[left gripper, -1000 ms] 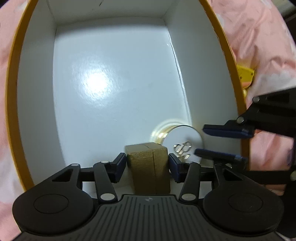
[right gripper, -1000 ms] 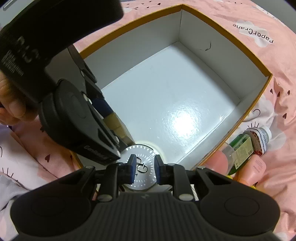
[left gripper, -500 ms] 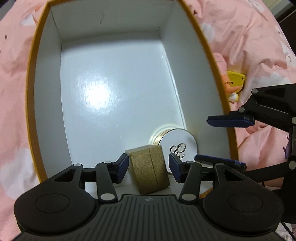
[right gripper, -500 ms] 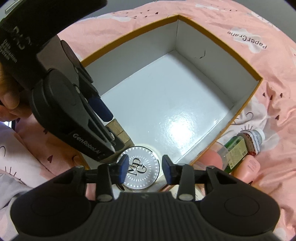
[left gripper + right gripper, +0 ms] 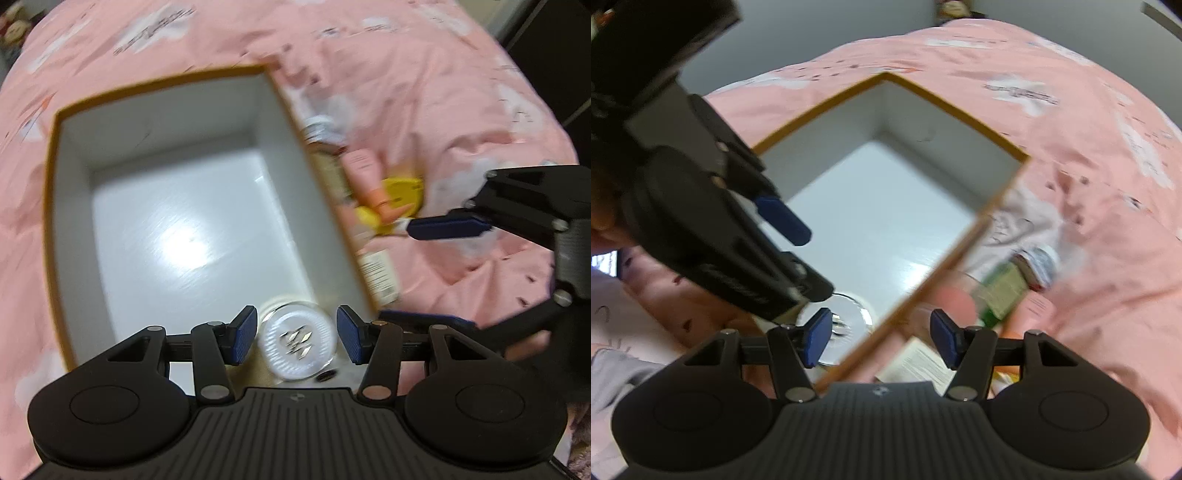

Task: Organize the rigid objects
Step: 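Grasp the clear sponge cup with the left tool while the right tool grasps the pink lotion bottle, then lower the sponge cup and pink lotion bottle into the box and release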

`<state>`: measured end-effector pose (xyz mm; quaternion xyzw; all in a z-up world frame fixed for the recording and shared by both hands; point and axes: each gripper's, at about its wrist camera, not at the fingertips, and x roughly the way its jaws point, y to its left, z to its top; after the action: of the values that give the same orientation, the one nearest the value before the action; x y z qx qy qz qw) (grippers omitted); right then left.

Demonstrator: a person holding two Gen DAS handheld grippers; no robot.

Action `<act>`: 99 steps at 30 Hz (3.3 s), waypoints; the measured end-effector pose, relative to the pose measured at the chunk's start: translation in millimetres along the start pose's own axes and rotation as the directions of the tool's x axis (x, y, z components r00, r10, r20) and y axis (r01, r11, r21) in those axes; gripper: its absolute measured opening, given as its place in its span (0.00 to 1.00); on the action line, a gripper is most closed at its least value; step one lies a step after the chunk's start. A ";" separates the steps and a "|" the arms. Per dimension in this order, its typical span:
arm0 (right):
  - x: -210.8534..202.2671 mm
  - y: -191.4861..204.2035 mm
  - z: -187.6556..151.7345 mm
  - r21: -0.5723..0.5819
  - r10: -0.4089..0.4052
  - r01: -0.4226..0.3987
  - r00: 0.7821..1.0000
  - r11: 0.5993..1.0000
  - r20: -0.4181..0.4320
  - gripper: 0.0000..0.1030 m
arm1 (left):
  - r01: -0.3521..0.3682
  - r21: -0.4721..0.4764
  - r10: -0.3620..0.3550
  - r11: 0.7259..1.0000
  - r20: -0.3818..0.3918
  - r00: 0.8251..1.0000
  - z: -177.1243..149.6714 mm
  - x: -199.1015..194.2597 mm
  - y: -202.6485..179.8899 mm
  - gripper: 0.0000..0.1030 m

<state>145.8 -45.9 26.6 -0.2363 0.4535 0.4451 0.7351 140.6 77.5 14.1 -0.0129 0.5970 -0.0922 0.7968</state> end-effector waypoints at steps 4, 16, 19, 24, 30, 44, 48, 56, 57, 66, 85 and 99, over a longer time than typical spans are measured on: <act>-7.8 -17.4 -17.3 0.086 -0.067 0.065 0.998 0.994 0.019 0.65 | 0.037 0.097 -0.042 0.995 0.051 0.998 3.7 -6.0 -22.2 0.56; 5.8 -75.9 -93.2 0.370 -0.187 0.170 0.982 0.913 0.011 0.66 | 0.065 0.332 -0.086 0.941 0.049 0.995 15.6 27.4 -73.9 0.48; 15.0 -82.4 -105.1 0.424 -0.171 0.145 0.985 0.894 0.025 0.64 | 0.014 0.398 -0.043 0.917 0.066 0.997 20.6 37.5 -82.0 0.48; 27.0 -88.7 -105.0 0.467 -0.134 0.094 0.990 0.879 0.053 0.61 | -0.054 0.534 0.026 0.844 0.060 0.998 36.5 56.8 -88.9 0.59; 46.0 -99.2 -96.0 0.460 -0.135 0.094 0.989 0.883 0.057 0.60 | -0.055 0.675 0.047 0.736 0.031 0.998 51.2 74.9 -90.9 0.76; 75.2 -136.0 -70.5 0.513 -0.035 -0.011 0.996 0.859 0.080 0.52 | 0.051 0.803 0.076 0.593 -0.119 0.990 70.7 114.8 -90.1 0.86; 85.2 -137.2 -65.8 0.523 -0.015 -0.022 0.998 0.852 0.066 0.46 | 0.041 0.825 0.094 0.563 -0.113 0.989 70.6 118.8 -92.0 0.89; 98.5 -146.2 -48.3 0.508 -0.046 0.026 0.999 0.861 0.028 0.43 | 0.081 0.852 0.127 0.517 -0.170 0.977 71.4 136.1 -96.6 0.81; 100.3 -146.4 -46.8 0.502 -0.054 0.035 0.998 0.864 0.022 0.43 | 0.089 0.847 0.123 0.523 -0.178 0.976 72.0 138.1 -96.2 0.81; 118.8 -149.6 -38.1 0.437 -0.096 0.084 0.995 0.896 0.005 0.51 | 0.084 0.804 0.119 0.589 -0.189 0.975 67.4 148.0 -96.5 0.71; 89.9 -144.9 -47.5 0.466 -0.119 0.072 0.990 0.882 0.073 0.49 | 0.005 0.683 0.008 0.730 -0.016 1.000 64.0 109.1 -82.7 0.63; -13.1 -106.1 -29.4 0.417 -0.195 0.087 0.955 0.905 0.222 0.49 | -0.050 0.613 -0.093 0.789 0.198 0.976 40.3 -5.4 -49.6 0.63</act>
<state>222.0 -126.0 18.1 -0.0521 0.4171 0.3144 0.8511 171.1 26.0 37.3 0.2299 0.4434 -0.2883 0.8170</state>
